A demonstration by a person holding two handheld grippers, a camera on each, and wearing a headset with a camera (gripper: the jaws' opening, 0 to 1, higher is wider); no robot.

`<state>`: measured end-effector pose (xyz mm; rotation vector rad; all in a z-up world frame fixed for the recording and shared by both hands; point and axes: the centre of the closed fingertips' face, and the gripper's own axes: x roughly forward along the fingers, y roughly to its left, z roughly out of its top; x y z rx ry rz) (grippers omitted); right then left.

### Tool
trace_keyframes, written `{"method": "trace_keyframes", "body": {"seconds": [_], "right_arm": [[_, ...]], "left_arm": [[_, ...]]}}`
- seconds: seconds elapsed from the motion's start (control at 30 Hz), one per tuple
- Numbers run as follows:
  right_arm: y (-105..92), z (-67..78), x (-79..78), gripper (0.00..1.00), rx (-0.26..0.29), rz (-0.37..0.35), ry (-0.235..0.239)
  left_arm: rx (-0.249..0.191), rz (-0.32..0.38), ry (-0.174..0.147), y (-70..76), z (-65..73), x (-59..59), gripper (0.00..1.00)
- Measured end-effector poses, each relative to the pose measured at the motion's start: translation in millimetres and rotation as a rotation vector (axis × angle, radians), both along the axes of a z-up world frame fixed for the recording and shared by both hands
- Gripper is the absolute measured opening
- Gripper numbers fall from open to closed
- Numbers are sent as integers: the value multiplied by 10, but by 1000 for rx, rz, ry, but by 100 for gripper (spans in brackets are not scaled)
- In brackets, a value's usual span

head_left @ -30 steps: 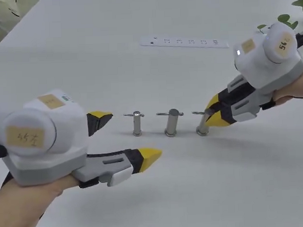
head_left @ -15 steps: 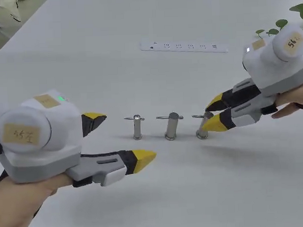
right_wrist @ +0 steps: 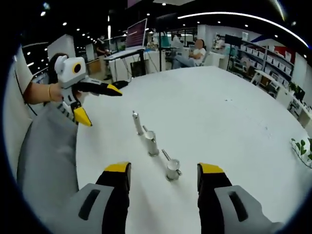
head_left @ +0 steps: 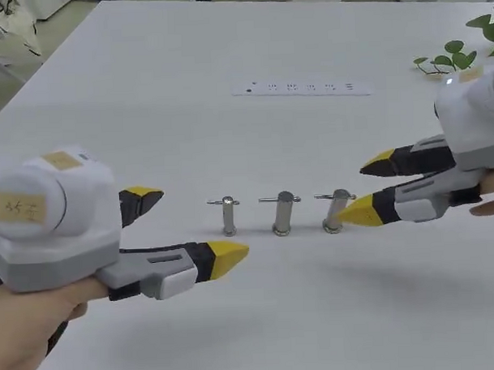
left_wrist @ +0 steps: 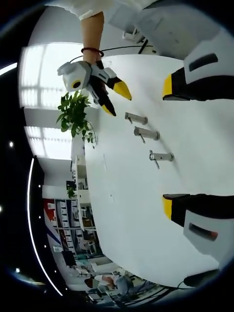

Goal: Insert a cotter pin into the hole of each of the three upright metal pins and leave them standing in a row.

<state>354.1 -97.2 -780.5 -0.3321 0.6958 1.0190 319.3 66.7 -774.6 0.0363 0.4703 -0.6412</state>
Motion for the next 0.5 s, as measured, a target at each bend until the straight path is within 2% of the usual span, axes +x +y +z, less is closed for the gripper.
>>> {"method": "trace_keyframes", "body": {"seconds": [0.03,0.07,0.13,0.27,0.4,0.5], "right_arm": [[-17,1,-3,62,1,-17,0],[-26,0,-19,64,0,-16,-3],[-54,8,-46,68,12,-47,-7],[-86,36,-121,73,46,-89,-19],[-93,62,-219,77,78,-119,-27],[-87,68,-286,80,90,-129,-34]], "left_arm": [[-35,5,27,-25,3,-7,79],[-42,1,24,-31,17,0,79],[-31,-1,5,-30,50,0,79],[-21,-5,-2,-18,74,-21,80],[18,-7,-7,25,65,-60,81],[11,3,-7,61,84,-111,81]]}}
